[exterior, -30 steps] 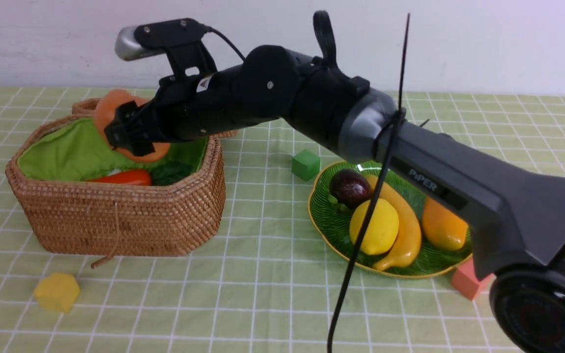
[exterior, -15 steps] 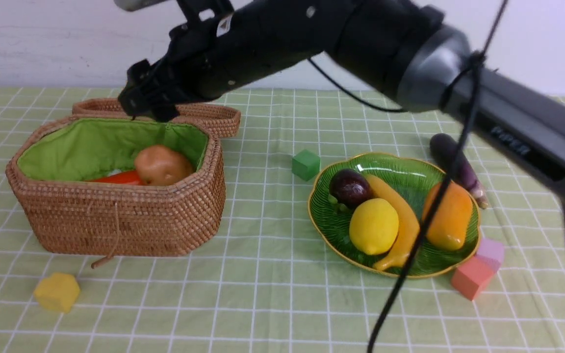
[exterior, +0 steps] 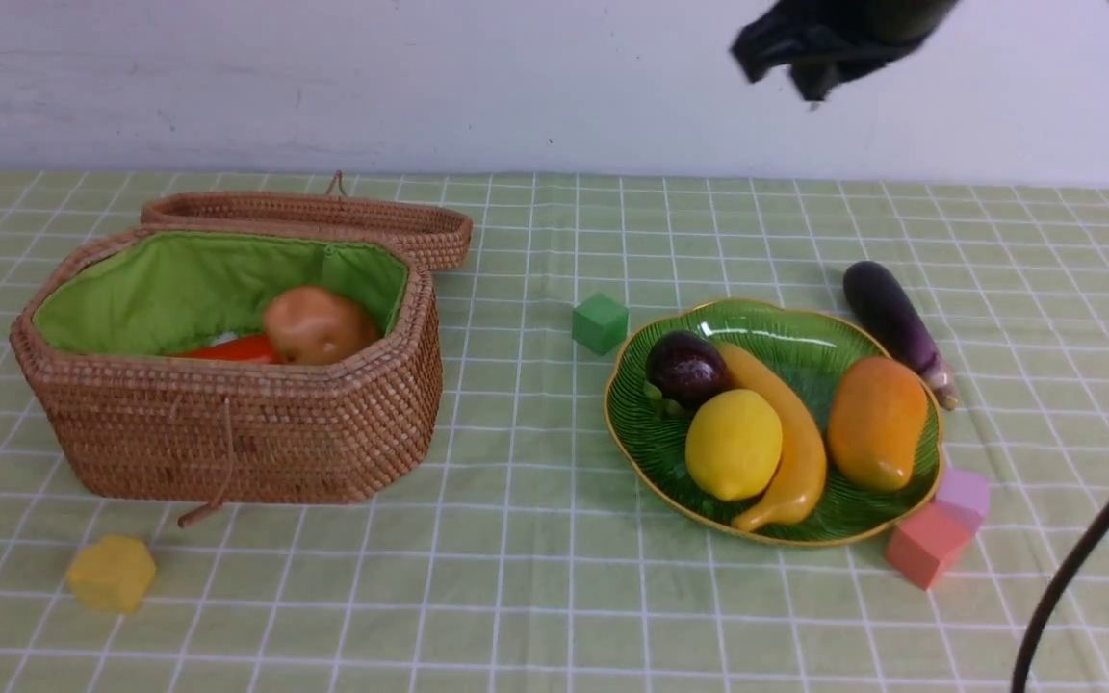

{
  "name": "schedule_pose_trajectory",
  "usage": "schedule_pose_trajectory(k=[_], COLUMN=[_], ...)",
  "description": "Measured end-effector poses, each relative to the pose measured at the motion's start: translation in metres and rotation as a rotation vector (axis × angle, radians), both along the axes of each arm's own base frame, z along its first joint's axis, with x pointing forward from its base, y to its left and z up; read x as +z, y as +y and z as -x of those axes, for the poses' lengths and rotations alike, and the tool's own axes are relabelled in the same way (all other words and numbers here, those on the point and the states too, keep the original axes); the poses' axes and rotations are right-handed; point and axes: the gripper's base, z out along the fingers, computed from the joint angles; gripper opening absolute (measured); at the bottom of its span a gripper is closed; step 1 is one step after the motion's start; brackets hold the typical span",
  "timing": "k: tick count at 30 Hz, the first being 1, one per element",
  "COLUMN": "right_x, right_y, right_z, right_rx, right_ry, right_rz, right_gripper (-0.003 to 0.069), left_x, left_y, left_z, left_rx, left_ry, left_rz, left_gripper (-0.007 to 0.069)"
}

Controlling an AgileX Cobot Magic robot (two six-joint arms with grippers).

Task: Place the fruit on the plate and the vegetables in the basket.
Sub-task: Grab an eggplant with your right arm and place it in the basket on the left.

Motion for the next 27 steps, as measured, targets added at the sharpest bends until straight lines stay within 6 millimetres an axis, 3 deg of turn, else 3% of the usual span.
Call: schedule_pose_trajectory(k=[1, 3, 6, 10, 14, 15, 16, 19, 23, 27], right_x=[0.0, -0.018, -0.045, -0.103, -0.153, -0.155, -0.171, -0.196, -0.218, -0.227], right_y=[-0.003, -0.042, -0.071, -0.095, -0.107, -0.108, -0.109, -0.11, -0.11, -0.11], right_z=[-0.001, -0.017, -0.034, -0.066, -0.093, -0.094, -0.102, -0.114, -0.126, -0.132], right_rx=[-0.012, -0.144, -0.226, -0.293, -0.329, -0.33, -0.337, -0.351, -0.386, -0.414], right_ry=[0.001, 0.068, 0.152, 0.28, 0.314, 0.31, 0.312, 0.296, 0.265, 0.236], right_rz=[-0.004, -0.047, -0.092, -0.152, -0.197, -0.2, -0.205, -0.219, -0.246, -0.275], right_gripper=[-0.0017, -0.0009, 0.0023, 0.0168, 0.0358, 0.0376, 0.043, 0.0503, 0.0515, 0.0501], left_x=[0.0, 0.001, 0.001, 0.001, 0.001, 0.001, 0.001, 0.001, 0.001, 0.001], left_y=[0.0, -0.004, -0.006, -0.007, -0.007, -0.007, -0.007, -0.007, -0.007, -0.007], left_z=[0.0, 0.003, 0.004, 0.006, 0.006, 0.006, 0.006, 0.006, 0.006, 0.006], left_rx=[-0.001, -0.05, -0.08, -0.103, -0.108, -0.108, -0.108, -0.108, -0.108, -0.108], left_ry=[-0.004, -0.018, -0.026, -0.033, -0.034, -0.034, -0.034, -0.034, -0.034, -0.034], left_rz=[-0.006, -0.012, -0.014, -0.015, -0.017, -0.017, -0.017, -0.017, -0.017, -0.017], left_gripper=[0.0043, 0.0043, 0.0043, 0.0043, 0.0043, 0.0043, 0.0046, 0.0048, 0.005, 0.005])
